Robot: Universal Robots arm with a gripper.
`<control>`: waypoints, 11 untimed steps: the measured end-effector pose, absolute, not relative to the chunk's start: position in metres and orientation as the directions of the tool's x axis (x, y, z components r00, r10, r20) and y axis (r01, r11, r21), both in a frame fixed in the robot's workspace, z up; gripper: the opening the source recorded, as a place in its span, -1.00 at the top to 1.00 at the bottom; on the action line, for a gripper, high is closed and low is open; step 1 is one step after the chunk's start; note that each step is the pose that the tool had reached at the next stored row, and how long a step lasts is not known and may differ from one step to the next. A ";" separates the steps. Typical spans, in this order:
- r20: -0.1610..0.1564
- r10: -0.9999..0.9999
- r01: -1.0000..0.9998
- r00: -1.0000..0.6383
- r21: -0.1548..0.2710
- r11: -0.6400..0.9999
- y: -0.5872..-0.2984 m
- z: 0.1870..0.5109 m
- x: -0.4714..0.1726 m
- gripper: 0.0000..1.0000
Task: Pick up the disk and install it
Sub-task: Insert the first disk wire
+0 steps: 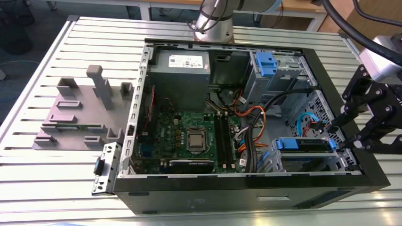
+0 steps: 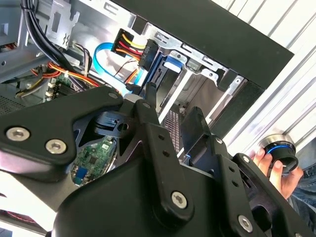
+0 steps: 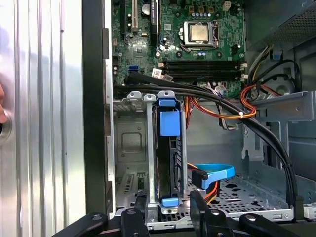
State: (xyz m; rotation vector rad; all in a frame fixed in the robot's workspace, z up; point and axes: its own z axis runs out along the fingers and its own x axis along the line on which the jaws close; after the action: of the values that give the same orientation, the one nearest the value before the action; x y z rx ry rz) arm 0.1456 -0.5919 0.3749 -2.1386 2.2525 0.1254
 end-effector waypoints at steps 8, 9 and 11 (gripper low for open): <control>-0.079 -0.995 -0.998 -0.053 0.036 0.050 -0.592 0.374 0.148 0.06; -0.079 -0.995 -0.998 -0.053 0.036 0.050 -0.592 0.374 0.149 0.06; -0.079 -0.995 -0.998 -0.053 0.036 0.050 -0.592 0.374 0.149 0.06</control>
State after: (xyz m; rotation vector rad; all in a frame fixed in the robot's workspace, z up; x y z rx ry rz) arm 0.1493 -0.5919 0.3740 -2.1386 2.2525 0.1253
